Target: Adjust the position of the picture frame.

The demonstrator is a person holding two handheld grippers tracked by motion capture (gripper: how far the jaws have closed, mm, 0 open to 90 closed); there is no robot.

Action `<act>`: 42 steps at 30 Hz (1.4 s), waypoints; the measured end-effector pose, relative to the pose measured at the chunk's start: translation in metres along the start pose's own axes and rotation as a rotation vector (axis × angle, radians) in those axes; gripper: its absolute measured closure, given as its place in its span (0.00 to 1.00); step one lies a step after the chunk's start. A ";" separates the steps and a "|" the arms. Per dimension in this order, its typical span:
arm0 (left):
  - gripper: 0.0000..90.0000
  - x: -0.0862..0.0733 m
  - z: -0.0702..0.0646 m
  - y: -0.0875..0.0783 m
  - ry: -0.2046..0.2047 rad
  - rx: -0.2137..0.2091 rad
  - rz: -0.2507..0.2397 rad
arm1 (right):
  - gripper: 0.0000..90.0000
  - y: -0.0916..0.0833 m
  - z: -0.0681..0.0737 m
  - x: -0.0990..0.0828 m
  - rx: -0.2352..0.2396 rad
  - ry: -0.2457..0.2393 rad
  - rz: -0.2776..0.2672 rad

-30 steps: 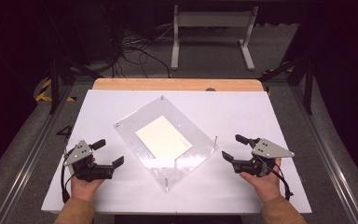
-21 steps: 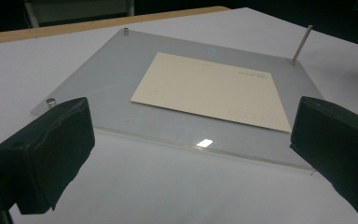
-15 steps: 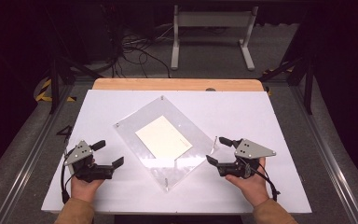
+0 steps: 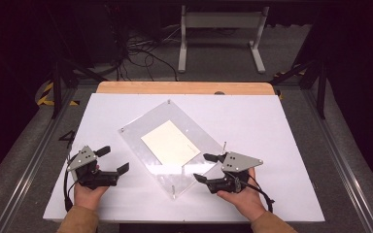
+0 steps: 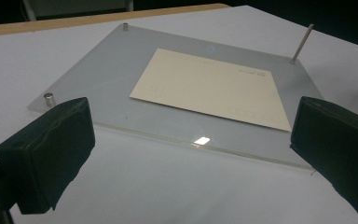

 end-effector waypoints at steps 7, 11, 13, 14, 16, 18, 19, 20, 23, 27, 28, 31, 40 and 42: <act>0.01 -0.001 0.001 0.001 -0.001 0.011 0.017 | 0.41 0.019 0.016 -0.006 0.075 0.008 0.031; 0.01 -0.002 0.002 0.001 -0.010 0.021 0.028 | 0.45 0.028 0.026 -0.007 0.105 -0.009 0.031; 0.01 -0.003 0.003 0.001 -0.023 0.029 0.027 | 0.46 0.033 0.030 -0.009 0.124 -0.016 0.044; 0.02 -0.003 0.003 0.001 -0.026 0.032 0.028 | 0.47 0.036 0.032 -0.010 0.134 -0.015 0.049; 0.02 -0.003 0.004 0.001 -0.028 0.042 0.033 | 0.49 0.040 0.036 -0.012 0.155 -0.014 0.060; 0.02 -0.004 0.005 0.002 -0.026 0.052 0.043 | 0.52 0.046 0.039 -0.016 0.180 -0.016 0.076; 0.02 -0.005 0.006 0.002 -0.029 0.054 0.046 | 0.53 0.049 0.041 -0.017 0.194 -0.018 0.084; 0.02 -0.005 0.006 0.002 -0.030 0.054 0.048 | 0.54 0.051 0.043 -0.018 0.203 -0.018 0.087; 0.02 -0.006 0.007 0.002 -0.032 0.058 0.051 | 0.56 0.057 0.046 -0.021 0.218 -0.016 0.101; 0.02 -0.006 0.007 0.002 -0.027 0.061 0.060 | 0.63 0.061 0.049 -0.024 0.227 -0.025 0.113; 0.02 -0.006 0.007 0.002 -0.025 0.062 0.065 | 0.65 0.062 0.049 -0.024 0.226 -0.031 0.118; 0.02 -0.006 0.007 0.002 -0.020 0.066 0.070 | 0.68 0.065 0.051 -0.026 0.219 -0.033 0.130; 0.02 -0.007 0.008 0.003 -0.014 0.083 0.081 | 0.84 0.072 0.056 -0.029 0.211 -0.050 0.147; 0.03 -0.007 0.008 0.003 -0.013 0.086 0.082 | 0.90 0.072 0.056 -0.029 0.206 -0.055 0.153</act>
Point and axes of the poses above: each handheld gripper's, and its own axes: y roughly forward along the jaws, x roughly out of its top, z roughly to its left, the point moved 3 cm from there along y, roughly forward along the jaws, and after that the axes turned 7 degrees about -z, right-handed, at the moved point
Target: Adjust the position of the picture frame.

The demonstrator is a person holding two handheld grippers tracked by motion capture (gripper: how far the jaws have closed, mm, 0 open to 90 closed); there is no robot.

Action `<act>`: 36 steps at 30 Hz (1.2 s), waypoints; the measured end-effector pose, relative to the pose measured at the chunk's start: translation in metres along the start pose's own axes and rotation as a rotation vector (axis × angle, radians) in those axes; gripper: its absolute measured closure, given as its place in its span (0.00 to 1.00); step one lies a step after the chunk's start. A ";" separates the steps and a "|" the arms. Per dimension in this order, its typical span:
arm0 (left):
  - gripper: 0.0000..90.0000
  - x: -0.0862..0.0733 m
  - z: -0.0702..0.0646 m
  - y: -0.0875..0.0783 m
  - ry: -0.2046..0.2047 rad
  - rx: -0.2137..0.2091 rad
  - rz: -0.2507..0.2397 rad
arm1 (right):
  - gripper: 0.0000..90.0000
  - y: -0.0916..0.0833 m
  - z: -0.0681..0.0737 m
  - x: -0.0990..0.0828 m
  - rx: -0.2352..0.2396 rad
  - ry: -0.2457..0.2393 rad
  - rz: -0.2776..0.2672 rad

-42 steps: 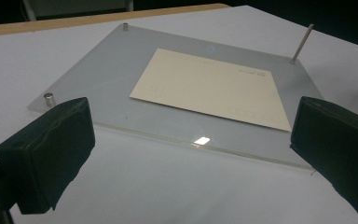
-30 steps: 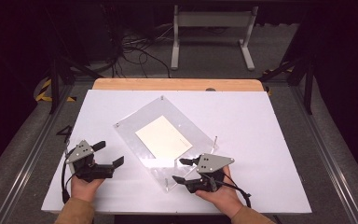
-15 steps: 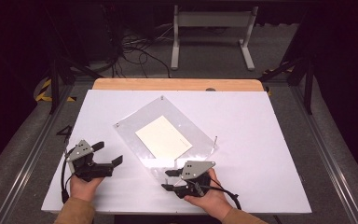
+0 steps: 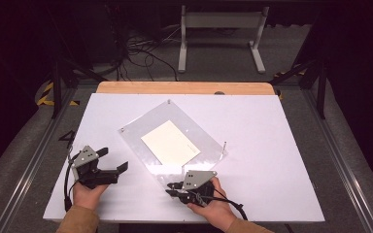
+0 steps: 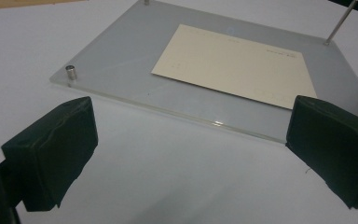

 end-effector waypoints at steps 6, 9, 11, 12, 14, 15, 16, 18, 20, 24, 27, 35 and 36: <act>0.03 0.000 0.000 0.000 0.002 0.007 0.004 | 0.94 0.000 0.002 0.002 -0.036 -0.006 0.022; 0.03 0.000 0.001 0.001 0.002 0.008 0.003 | 0.94 -0.002 0.001 0.004 -0.036 -0.004 0.027; 0.03 0.000 0.001 0.001 0.001 0.007 0.004 | 0.94 -0.005 0.000 0.005 -0.041 -0.001 0.030; 0.03 0.001 0.001 0.002 0.000 0.008 0.003 | 0.94 -0.008 -0.001 0.006 -0.044 0.004 0.029; 0.03 0.001 0.001 0.003 0.002 0.013 0.009 | 0.94 -0.013 -0.002 0.007 -0.055 0.007 0.031; 0.03 0.002 0.001 0.004 0.005 0.010 0.010 | 0.94 -0.016 -0.002 0.008 -0.063 0.006 0.032; 0.03 0.002 0.001 0.005 0.007 0.009 0.012 | 0.94 -0.019 -0.003 0.008 -0.070 0.007 0.032; 0.03 0.003 0.000 0.007 0.005 0.004 0.011 | 0.94 -0.028 -0.006 0.010 -0.087 0.018 0.028; 0.03 0.004 -0.001 0.009 0.011 0.002 0.013 | 0.93 -0.040 -0.010 0.011 -0.110 0.036 0.018; 0.03 0.006 0.001 0.013 -0.028 0.016 0.013 | 0.93 -0.061 -0.019 0.011 -0.156 0.060 -0.002; 0.03 0.011 0.004 0.014 -0.049 0.021 0.001 | 0.93 -0.075 -0.024 0.010 -0.200 0.057 -0.003; 0.03 0.023 0.000 0.023 0.005 0.011 0.010 | 0.94 -0.108 -0.043 0.005 -0.301 0.085 -0.031; 0.03 0.026 -0.002 0.025 0.015 0.013 0.010 | 0.94 -0.112 -0.045 0.004 -0.317 0.090 -0.030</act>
Point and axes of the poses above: each handheld gripper's, and its own axes: y roughly forward along the jaws, x roughly out of its top, z roughly to its left, the point moved 3 cm from there along y, roughly forward along the jaws, and after that the axes turned 7 degrees about -z, right-handed, at the moved point
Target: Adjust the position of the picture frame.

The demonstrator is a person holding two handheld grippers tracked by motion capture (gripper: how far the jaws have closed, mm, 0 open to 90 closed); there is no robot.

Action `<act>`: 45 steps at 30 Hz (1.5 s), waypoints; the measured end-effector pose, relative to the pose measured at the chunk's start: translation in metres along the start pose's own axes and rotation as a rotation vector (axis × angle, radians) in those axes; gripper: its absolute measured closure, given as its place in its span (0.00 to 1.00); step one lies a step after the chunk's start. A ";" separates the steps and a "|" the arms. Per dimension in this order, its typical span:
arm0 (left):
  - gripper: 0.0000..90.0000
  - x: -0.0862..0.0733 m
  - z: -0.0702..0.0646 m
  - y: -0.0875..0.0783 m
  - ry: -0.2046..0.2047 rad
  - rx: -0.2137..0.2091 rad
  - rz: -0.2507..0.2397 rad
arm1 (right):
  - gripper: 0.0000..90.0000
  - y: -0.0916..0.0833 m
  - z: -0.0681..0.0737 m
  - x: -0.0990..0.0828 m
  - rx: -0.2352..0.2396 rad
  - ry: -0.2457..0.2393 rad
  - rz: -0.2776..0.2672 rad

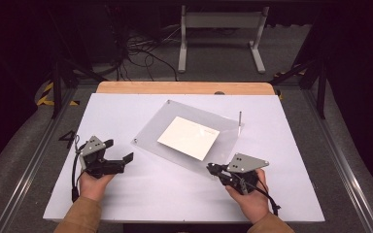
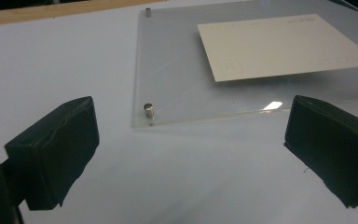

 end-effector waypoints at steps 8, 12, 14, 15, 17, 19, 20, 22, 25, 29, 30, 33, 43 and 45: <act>0.05 0.006 -0.005 0.009 0.015 -0.037 0.049 | 0.94 -0.024 -0.040 -0.007 -0.140 0.043 -0.011; 0.09 0.008 -0.009 0.014 0.017 -0.068 0.080 | 0.94 -0.032 -0.062 -0.015 -0.172 0.091 -0.040; 0.09 0.008 -0.012 0.018 0.030 -0.074 0.105 | 0.94 -0.035 -0.072 -0.018 -0.203 0.110 -0.039; 0.09 0.008 -0.012 0.018 0.030 -0.074 0.105 | 0.94 -0.035 -0.075 -0.019 -0.216 0.113 -0.038; 0.10 0.007 -0.018 0.025 0.055 -0.087 0.131 | 0.94 -0.037 -0.084 -0.023 -0.252 0.121 -0.030; 0.08 0.008 -0.022 0.029 0.042 -0.109 0.126 | 0.94 -0.038 -0.092 -0.027 -0.274 0.128 -0.023; 0.07 0.009 -0.024 0.029 0.026 -0.122 0.124 | 0.94 -0.038 -0.095 -0.030 -0.286 0.134 -0.019; 0.07 0.011 -0.024 0.031 0.021 -0.127 0.118 | 0.94 -0.038 -0.098 -0.032 -0.295 0.143 -0.016; 0.06 0.012 -0.024 0.033 0.003 -0.127 0.112 | 0.94 -0.038 -0.109 -0.041 -0.316 0.173 -0.006; 0.06 0.010 -0.027 0.039 0.035 -0.117 0.130 | 0.94 -0.036 -0.118 -0.050 -0.339 0.189 0.015; 0.06 0.010 -0.028 0.040 0.046 -0.123 0.138 | 0.94 -0.036 -0.120 -0.052 -0.345 0.193 0.025; 0.08 0.010 -0.033 0.043 0.058 -0.123 0.141 | 0.94 -0.033 -0.126 -0.060 -0.366 0.215 0.059; 0.26 0.015 -0.042 0.059 0.109 -0.153 0.124 | 0.87 -0.034 -0.128 -0.066 -0.379 0.244 0.074; 0.29 0.018 -0.043 0.063 0.105 -0.159 0.120 | 0.83 -0.039 -0.129 -0.065 -0.385 0.257 0.056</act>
Point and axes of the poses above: each handheld gripper's, and its own axes: y roughly forward along the jaws, x roughly out of its top, z roughly to its left, the point moved 3 cm from there along y, roughly forward along the jaws, and after that the axes turned 7 degrees about -z, right-handed, at the moved point
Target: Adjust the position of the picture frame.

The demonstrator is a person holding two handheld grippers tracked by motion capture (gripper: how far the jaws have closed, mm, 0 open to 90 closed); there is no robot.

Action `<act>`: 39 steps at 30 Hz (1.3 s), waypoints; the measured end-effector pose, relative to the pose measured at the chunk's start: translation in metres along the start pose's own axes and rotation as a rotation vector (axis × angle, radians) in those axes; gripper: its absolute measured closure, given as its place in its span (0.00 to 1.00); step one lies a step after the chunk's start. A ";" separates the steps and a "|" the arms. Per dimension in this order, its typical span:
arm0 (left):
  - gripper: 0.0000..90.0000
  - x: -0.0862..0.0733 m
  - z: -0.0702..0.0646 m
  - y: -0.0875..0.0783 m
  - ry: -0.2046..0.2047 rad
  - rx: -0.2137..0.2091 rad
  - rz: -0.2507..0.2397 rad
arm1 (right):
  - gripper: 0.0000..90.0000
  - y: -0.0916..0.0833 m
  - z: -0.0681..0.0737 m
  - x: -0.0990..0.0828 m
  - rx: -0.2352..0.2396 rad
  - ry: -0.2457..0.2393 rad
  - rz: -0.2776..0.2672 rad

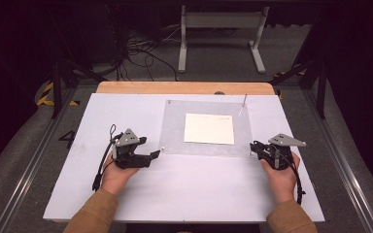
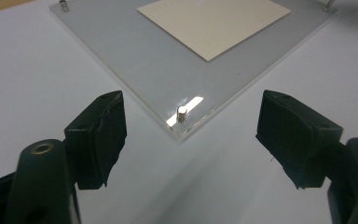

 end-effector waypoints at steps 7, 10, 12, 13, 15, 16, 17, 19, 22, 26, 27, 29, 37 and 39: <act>0.39 0.008 0.003 0.029 -0.023 -0.038 0.136 | 0.81 -0.013 0.000 0.002 0.018 0.010 -0.018; 0.47 0.007 0.006 0.039 -0.024 -0.044 0.171 | 0.81 -0.015 0.001 0.004 0.028 0.011 -0.028; 0.53 0.006 0.007 0.043 -0.028 -0.044 0.173 | 0.81 -0.015 0.001 0.004 0.033 0.009 -0.026; 0.57 0.005 0.007 0.045 -0.038 -0.042 0.176 | 0.81 -0.014 0.000 0.004 0.034 0.011 -0.026; 0.63 0.004 0.008 0.047 -0.027 -0.036 0.172 | 0.82 -0.014 0.000 0.004 0.039 0.014 -0.026; 0.65 0.003 0.007 0.048 -0.028 -0.035 0.175 | 0.82 -0.014 0.000 0.004 0.040 0.015 -0.026; 0.68 0.003 0.007 0.050 -0.023 -0.031 0.182 | 0.82 -0.014 0.000 0.004 0.042 0.016 -0.027; 0.72 0.000 0.008 0.054 -0.019 -0.021 0.197 | 0.82 -0.014 0.000 0.004 0.045 0.020 -0.031; 0.75 -0.002 0.010 0.055 -0.024 -0.015 0.212 | 0.82 -0.015 0.000 0.005 0.048 0.018 -0.037; 0.81 -0.002 0.009 0.058 0.000 -0.029 0.201 | 0.82 -0.014 0.000 0.004 0.051 0.017 -0.034; 0.84 -0.002 0.009 0.058 0.007 -0.027 0.204 | 0.82 -0.014 0.000 0.004 0.052 0.017 -0.035; 0.90 -0.002 0.010 0.059 0.014 -0.039 0.199 | 0.82 -0.014 0.000 0.005 0.052 0.020 -0.038; 0.93 -0.002 0.008 0.058 0.024 -0.052 0.206 | 0.81 -0.015 -0.001 0.005 0.058 0.029 -0.047; 0.93 -0.002 0.005 0.057 0.045 -0.074 0.218 | 0.81 -0.017 -0.002 0.006 0.059 0.030 -0.053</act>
Point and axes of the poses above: each handheld gripper's, and its own axes: y roughly forward along the jaws, x roughly out of its top, z roughly to its left, the point moved 3 cm from there along y, roughly forward along the jaws, and after that the axes turned 7 degrees about -z, right-handed, at the moved point
